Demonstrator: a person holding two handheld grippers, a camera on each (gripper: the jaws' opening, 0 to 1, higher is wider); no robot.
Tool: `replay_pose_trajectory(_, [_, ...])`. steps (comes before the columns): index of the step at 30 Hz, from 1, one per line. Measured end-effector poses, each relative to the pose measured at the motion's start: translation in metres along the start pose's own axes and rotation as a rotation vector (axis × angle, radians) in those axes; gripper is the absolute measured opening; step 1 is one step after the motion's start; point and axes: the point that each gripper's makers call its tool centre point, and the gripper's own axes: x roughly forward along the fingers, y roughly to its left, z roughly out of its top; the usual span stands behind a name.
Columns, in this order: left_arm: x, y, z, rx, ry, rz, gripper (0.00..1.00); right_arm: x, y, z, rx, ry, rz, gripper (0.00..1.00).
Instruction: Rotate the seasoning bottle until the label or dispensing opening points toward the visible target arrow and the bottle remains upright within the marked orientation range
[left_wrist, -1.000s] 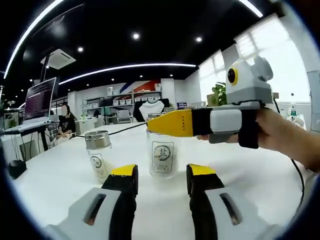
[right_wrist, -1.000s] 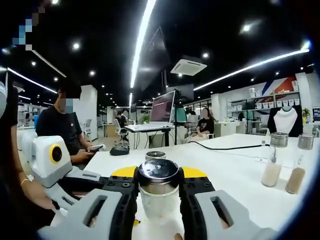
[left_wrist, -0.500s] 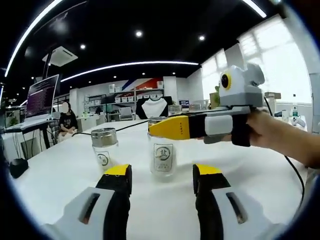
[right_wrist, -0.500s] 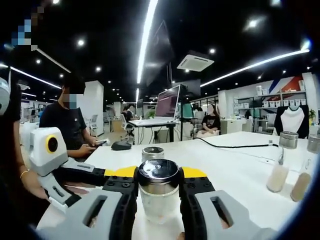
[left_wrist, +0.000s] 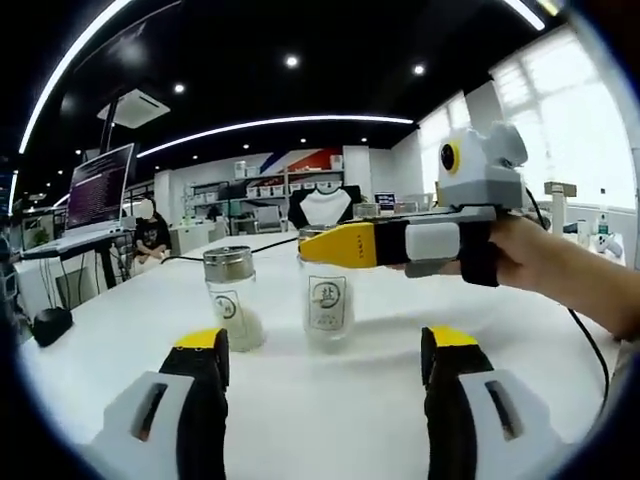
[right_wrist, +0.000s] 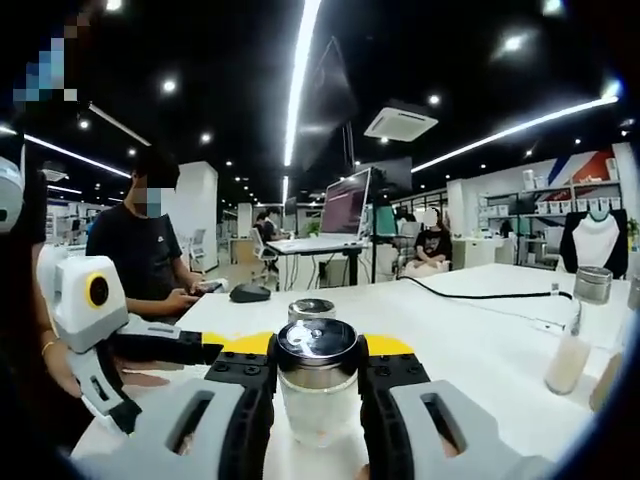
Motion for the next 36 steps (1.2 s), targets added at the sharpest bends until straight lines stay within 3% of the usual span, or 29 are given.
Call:
replay_pose_trajectory(5, [-0.001, 0.003, -0.002, 0.000, 0.012, 0.026, 0.96, 0.000, -0.001, 0.001, -0.001, 0.004, 0.005, 0.29])
replay_pose_trajectory(15, [-0.002, -0.004, -0.002, -0.081, -0.001, -0.019, 0.97, 0.000, -0.004, -0.002, -0.004, 0.011, 0.006, 0.29])
replay_pose_trajectory(36, [-0.004, -0.012, -0.010, -0.056, 0.036, -0.050, 0.95, 0.009, -0.005, -0.018, -0.002, 0.058, 0.012, 0.29])
